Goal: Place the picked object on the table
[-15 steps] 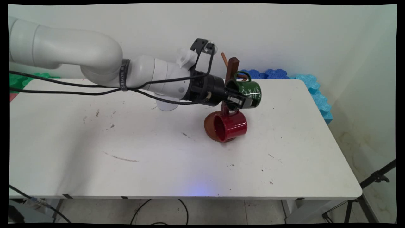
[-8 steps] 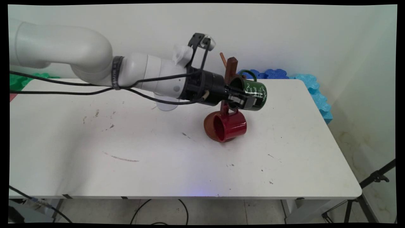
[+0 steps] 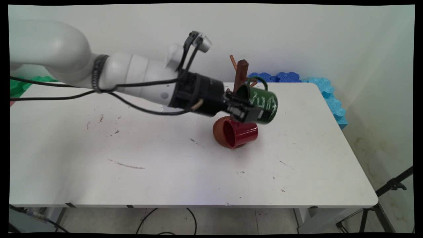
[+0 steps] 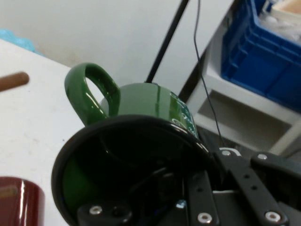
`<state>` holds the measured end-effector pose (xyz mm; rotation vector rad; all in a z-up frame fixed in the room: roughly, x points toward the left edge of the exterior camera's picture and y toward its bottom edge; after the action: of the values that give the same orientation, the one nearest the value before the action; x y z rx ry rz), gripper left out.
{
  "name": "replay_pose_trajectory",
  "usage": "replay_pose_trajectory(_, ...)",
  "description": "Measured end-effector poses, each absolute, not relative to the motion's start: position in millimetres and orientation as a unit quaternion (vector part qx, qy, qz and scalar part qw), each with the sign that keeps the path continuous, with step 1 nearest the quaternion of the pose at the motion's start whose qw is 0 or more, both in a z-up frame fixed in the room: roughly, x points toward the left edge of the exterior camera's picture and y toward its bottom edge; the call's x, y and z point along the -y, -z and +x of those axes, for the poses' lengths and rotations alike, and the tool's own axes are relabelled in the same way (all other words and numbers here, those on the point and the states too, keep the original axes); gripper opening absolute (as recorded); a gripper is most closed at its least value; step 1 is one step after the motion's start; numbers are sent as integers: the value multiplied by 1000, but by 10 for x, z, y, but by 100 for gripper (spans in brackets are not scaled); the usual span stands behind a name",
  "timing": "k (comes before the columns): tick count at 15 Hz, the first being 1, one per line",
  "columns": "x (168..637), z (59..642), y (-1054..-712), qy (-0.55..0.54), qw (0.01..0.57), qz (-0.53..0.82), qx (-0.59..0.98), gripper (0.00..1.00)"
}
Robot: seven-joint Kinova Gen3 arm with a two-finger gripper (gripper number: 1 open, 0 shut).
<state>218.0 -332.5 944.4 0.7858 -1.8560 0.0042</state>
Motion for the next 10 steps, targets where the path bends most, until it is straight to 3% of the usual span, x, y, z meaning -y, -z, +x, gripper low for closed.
replay_pose_trajectory(6, 3207, 2566, -9535, -10, 477, 301, 826, 0)
replay_pose_trajectory(10, 3284, 3017, -9532, -29, 402, 294, 867, 0)
